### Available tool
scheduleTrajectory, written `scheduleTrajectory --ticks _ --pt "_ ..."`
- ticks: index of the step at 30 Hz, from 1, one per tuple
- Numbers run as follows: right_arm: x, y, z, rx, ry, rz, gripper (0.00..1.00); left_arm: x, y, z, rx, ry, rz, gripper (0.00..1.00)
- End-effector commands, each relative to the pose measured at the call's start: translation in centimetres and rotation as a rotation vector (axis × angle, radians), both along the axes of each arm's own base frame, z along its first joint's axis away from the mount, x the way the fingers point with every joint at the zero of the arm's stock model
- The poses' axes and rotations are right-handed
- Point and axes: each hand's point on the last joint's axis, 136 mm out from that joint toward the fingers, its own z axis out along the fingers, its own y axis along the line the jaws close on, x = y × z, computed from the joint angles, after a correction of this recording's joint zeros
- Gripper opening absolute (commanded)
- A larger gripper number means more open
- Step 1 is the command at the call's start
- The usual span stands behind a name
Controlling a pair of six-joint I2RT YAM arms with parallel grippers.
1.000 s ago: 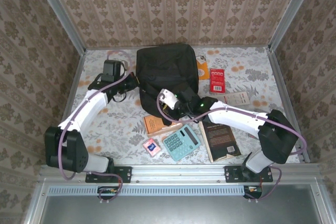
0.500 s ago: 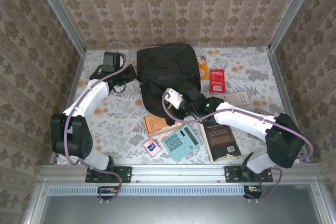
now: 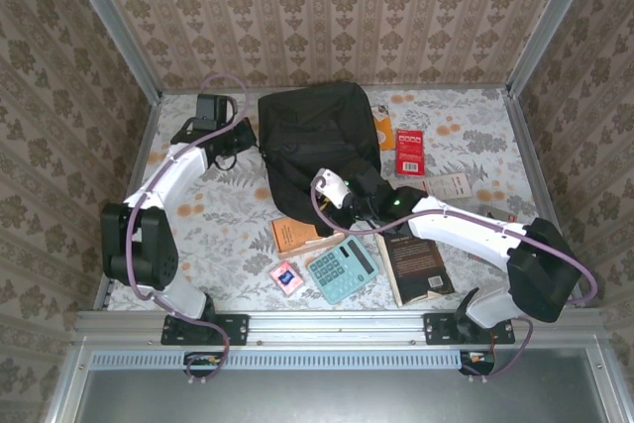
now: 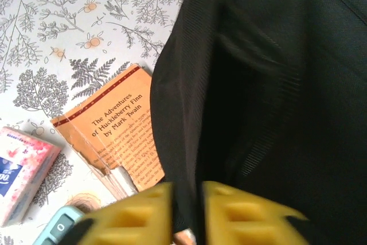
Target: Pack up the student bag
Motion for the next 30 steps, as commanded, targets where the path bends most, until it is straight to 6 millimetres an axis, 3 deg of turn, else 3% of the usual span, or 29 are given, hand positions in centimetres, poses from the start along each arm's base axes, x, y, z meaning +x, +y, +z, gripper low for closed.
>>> scheduleTrajectory --ticks 1,3,5,9,12,14,17,22,25,30 --pt "0.5 -0.6 4.3 0.14 -0.06 -0.079 0.44 -0.7 -0.2 3.0 -0.005 -0.094 -0.005 0.0" --pt "1.2 -1.3 6.2 0.203 -0.094 -0.14 0.53 -1.6 -0.8 3.1 -0.006 -0.092 -0.025 0.01" --pt "1.9 -2.1 7.0 0.205 -0.123 -0.182 0.53 -2.2 -1.3 3.1 0.002 -0.087 -0.044 0.1" --pt "3.8 -4.3 7.4 0.175 -0.142 -0.298 0.53 -2.7 -1.1 3.1 0.047 -0.069 -0.063 0.33" --pt "4.6 -6.0 7.5 0.211 -0.083 -0.406 0.53 -3.4 -1.4 4.1 0.134 -0.087 -0.122 0.42" --pt "4.8 -7.0 7.1 0.226 -0.022 -0.473 0.53 -4.3 -2.8 5.3 0.229 -0.128 -0.219 0.49" --pt "4.5 -8.1 6.6 0.233 0.0 -0.519 0.52 -7.2 -7.6 6.6 0.344 -0.224 -0.484 0.57" --pt "3.5 -9.5 6.3 0.257 0.03 -0.527 0.54 -13.5 -14.5 5.8 0.448 -0.318 -0.961 0.73" --pt "3.2 -10.5 6.1 0.268 0.058 -0.542 0.55 -15.7 -15.4 4.1 0.545 -0.274 -1.112 0.75" --pt "4.4 -13.9 5.4 0.308 0.166 -0.741 0.6 -15.6 -15.7 1.9 0.678 -0.321 -1.174 0.74"
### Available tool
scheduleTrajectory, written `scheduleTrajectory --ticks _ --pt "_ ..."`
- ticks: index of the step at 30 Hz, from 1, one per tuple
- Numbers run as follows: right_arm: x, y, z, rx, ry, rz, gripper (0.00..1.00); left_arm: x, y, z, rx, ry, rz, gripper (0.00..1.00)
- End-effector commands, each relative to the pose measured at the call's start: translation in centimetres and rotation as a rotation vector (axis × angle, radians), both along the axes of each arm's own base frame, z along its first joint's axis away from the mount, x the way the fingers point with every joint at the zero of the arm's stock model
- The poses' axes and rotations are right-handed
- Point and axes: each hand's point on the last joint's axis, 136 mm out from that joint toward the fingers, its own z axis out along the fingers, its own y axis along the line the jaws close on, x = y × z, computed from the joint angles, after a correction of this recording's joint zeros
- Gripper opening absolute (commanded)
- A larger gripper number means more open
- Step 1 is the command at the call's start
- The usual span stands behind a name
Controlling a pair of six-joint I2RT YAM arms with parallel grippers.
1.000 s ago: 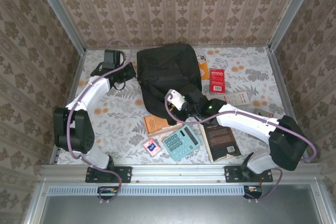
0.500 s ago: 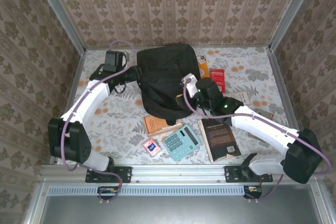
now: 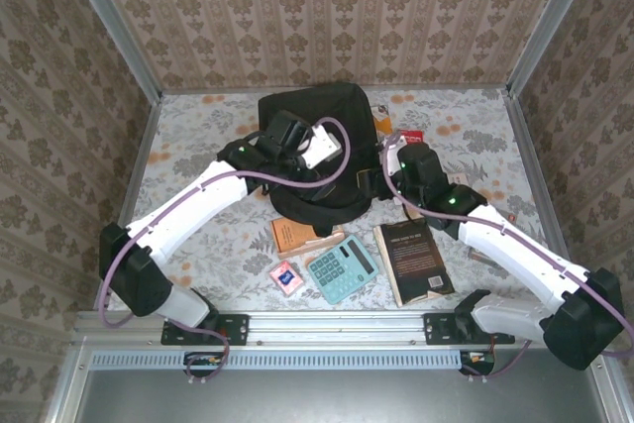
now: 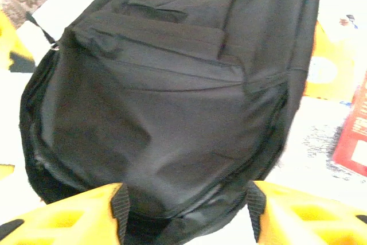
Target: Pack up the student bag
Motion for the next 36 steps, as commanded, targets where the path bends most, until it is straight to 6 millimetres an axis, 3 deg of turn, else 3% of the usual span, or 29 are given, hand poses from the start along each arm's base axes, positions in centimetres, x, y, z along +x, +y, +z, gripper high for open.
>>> scheduleTrajectory --ticks 1,10,16,19,21,26,32,36 --pt "0.0 -2.2 -1.3 0.058 0.149 -0.131 0.6 -0.3 0.9 -2.4 0.146 -0.061 -0.109 0.74" --pt "-0.1 -2.4 -3.6 0.067 0.27 -0.149 0.59 -0.5 1.1 -5.2 0.272 -0.017 -0.206 0.76" --pt "-0.1 -2.2 -4.4 0.065 0.294 -0.141 0.59 0.1 1.5 -7.1 0.326 0.012 -0.2 0.7" --pt "-0.1 -2.1 -4.7 0.072 0.306 -0.137 0.58 1.1 1.9 -7.9 0.358 0.011 -0.166 0.58" --pt "-0.2 -1.9 -4.7 0.079 0.31 -0.13 0.58 1.7 1.8 -7.8 0.359 0.015 -0.146 0.42" --pt "-0.3 -2.0 -4.8 0.081 0.312 -0.135 0.57 2.5 1.0 -6.1 0.315 -0.017 -0.129 0.0" --pt "-0.4 -2.9 -5.3 0.059 0.338 -0.188 0.57 3.5 0.6 -1.4 0.156 -0.129 -0.061 0.0" --pt "-0.2 -2.7 -5.1 0.082 0.339 -0.198 0.53 3.8 1.3 0.3 0.097 -0.17 -0.02 0.0"
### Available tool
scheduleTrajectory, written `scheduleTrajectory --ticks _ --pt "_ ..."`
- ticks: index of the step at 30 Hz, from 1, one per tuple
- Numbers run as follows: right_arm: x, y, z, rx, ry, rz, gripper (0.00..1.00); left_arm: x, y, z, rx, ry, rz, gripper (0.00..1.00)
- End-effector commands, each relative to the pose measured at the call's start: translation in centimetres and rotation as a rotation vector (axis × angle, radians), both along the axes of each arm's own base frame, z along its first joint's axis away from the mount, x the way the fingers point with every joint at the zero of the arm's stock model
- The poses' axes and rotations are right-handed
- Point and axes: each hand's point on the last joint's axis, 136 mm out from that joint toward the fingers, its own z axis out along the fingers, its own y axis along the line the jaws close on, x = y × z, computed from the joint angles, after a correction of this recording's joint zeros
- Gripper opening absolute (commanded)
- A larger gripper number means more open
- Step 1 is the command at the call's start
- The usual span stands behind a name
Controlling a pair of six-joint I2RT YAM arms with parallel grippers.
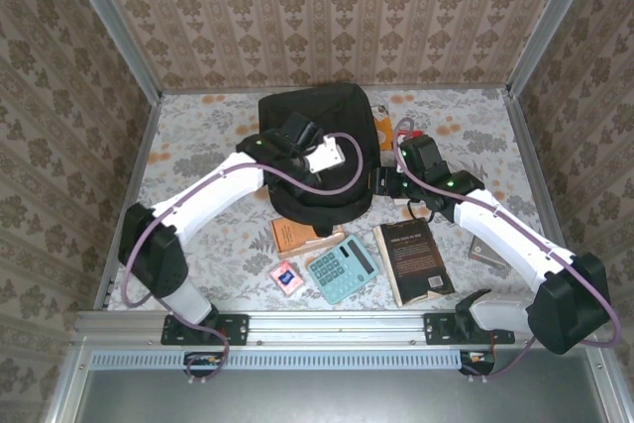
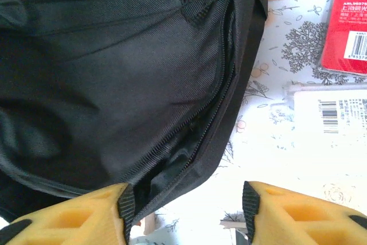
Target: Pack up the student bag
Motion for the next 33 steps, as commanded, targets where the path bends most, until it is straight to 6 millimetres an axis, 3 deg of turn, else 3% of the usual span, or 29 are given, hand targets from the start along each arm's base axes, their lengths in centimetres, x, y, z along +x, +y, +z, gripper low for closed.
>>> scheduleTrajectory --ticks 1,4,7,13,21,26,30,33 --pt "0.0 -0.5 -0.3 0.007 0.031 -0.05 0.53 1.0 0.3 3.2 -0.111 -0.08 0.055 0.0" --pt "0.4 0.2 0.0 0.046 0.069 -0.07 0.52 1.6 1.0 3.9 -0.167 -0.07 0.125 0.0" --pt "0.7 1.3 0.8 0.11 0.133 -0.084 0.58 1.9 1.4 5.3 -0.277 -0.049 0.203 0.0" --pt "1.8 4.2 4.3 0.452 0.156 -0.17 0.67 1.2 1.5 8.5 -0.5 0.001 0.237 0.0" --pt "3.8 7.8 6.7 0.825 0.254 -0.224 0.73 0.1 0.9 7.8 -0.517 0.059 0.206 0.0" --pt "3.9 8.4 7.8 0.893 0.239 -0.231 0.74 -0.3 0.8 7.4 -0.518 0.077 0.193 0.0" --pt "3.8 8.3 7.0 0.862 0.293 -0.272 0.76 -0.9 0.5 6.9 -0.503 0.081 0.164 0.0" --pt "3.9 8.5 5.3 0.835 0.353 -0.305 0.73 -1.4 0.2 6.8 -0.487 0.077 0.138 0.0"
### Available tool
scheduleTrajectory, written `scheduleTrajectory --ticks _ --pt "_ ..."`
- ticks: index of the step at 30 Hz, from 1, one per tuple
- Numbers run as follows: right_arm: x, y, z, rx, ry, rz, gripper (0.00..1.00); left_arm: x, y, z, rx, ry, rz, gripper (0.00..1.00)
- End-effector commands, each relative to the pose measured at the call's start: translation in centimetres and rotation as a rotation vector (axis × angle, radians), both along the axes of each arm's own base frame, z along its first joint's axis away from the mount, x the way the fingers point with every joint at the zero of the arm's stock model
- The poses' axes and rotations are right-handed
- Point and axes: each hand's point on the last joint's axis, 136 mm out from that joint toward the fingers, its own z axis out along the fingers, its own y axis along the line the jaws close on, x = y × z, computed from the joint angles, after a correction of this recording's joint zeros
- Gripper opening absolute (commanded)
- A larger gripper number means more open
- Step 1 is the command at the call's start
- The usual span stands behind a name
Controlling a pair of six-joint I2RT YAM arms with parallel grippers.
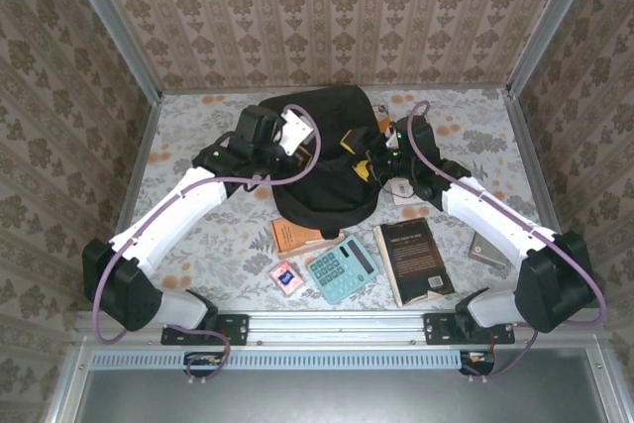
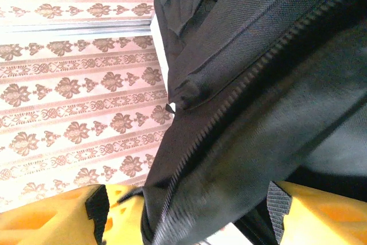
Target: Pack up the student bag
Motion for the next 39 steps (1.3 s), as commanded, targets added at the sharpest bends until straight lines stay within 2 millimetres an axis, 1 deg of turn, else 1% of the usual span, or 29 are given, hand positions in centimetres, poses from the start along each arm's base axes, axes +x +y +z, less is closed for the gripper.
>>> scheduleTrajectory --ticks 1,4,5,6,9,10,11,12,14,18,21,24,27,29,31,32,33,35,37,38,39 --pt "-0.1 0.7 -1.1 0.021 0.099 -0.004 0.7 -1.2 -0.8 1.1 -0.022 -0.031 -0.06 0.0" --pt "-0.1 0.4 -1.8 0.014 0.125 -0.028 0.53 -1.9 -1.1 0.8 0.005 -0.031 -0.096 0.0" --pt "-0.1 0.3 -1.9 0.014 0.126 -0.034 0.46 -2.2 -1.2 0.7 0.016 -0.03 -0.115 0.04" --pt "-0.1 0.3 -1.9 0.013 0.129 -0.037 0.39 -2.6 -1.4 0.6 0.026 -0.025 -0.139 0.11" --pt "0.0 0.3 -1.9 0.013 0.134 -0.042 0.22 -3.7 -1.8 0.5 0.044 -0.003 -0.201 0.43" --pt "0.1 0.2 -1.8 0.015 0.136 -0.045 0.17 -3.9 -1.9 0.5 0.05 -0.001 -0.212 0.49" --pt "0.1 0.2 -1.9 0.017 0.138 -0.047 0.15 -4.0 -2.1 0.5 0.056 -0.004 -0.22 0.54" --pt "0.1 0.2 -2.0 0.018 0.145 -0.051 0.14 -4.0 -2.2 0.6 0.059 -0.007 -0.227 0.58" --pt "0.1 0.2 -2.0 0.024 0.147 -0.055 0.13 -4.1 -2.6 0.6 0.076 -0.018 -0.246 0.62" --pt "0.1 0.4 -1.7 0.038 0.145 -0.051 0.13 -3.3 -3.0 -0.2 0.162 -0.042 -0.256 0.65" --pt "0.1 0.3 -1.4 0.041 0.142 -0.052 0.14 -3.0 -3.1 -1.7 0.217 -0.011 -0.271 0.64" --pt "0.2 0.1 -1.2 0.04 0.138 -0.055 0.14 -2.7 -2.9 -2.9 0.257 0.009 -0.264 0.62" --pt "0.2 -0.1 -1.1 0.036 0.134 -0.058 0.14 -2.7 -2.5 -3.3 0.272 0.007 -0.256 0.57" --pt "0.3 -0.2 -1.0 0.034 0.133 -0.058 0.14 -2.5 -2.2 -3.2 0.278 -0.006 -0.242 0.49" --pt "0.3 -0.1 -1.0 0.032 0.13 -0.057 0.14 -2.1 -1.9 -3.0 0.282 -0.024 -0.226 0.38" --pt "0.4 -0.1 -1.1 0.03 0.13 -0.056 0.14 -2.0 -1.9 -2.8 0.283 -0.032 -0.219 0.31" --pt "0.4 -0.1 -1.1 0.028 0.128 -0.053 0.15 -2.0 -2.0 -2.6 0.279 -0.036 -0.221 0.21" --pt "0.4 -0.1 -1.0 0.022 0.121 -0.051 0.2 -1.6 -2.0 -2.1 0.279 -0.048 -0.215 0.0" --pt "0.6 -0.2 -0.4 0.004 0.093 -0.043 0.32 -1.1 -2.0 -1.6 0.287 -0.062 -0.194 0.0" --pt "0.6 -0.3 0.1 -0.021 0.061 -0.028 0.4 -0.7 -1.9 -1.2 0.285 -0.072 -0.176 0.0" --pt "0.7 -0.5 1.1 -0.057 0.012 -0.005 0.46 -0.1 -1.8 -0.6 0.278 -0.086 -0.151 0.0"
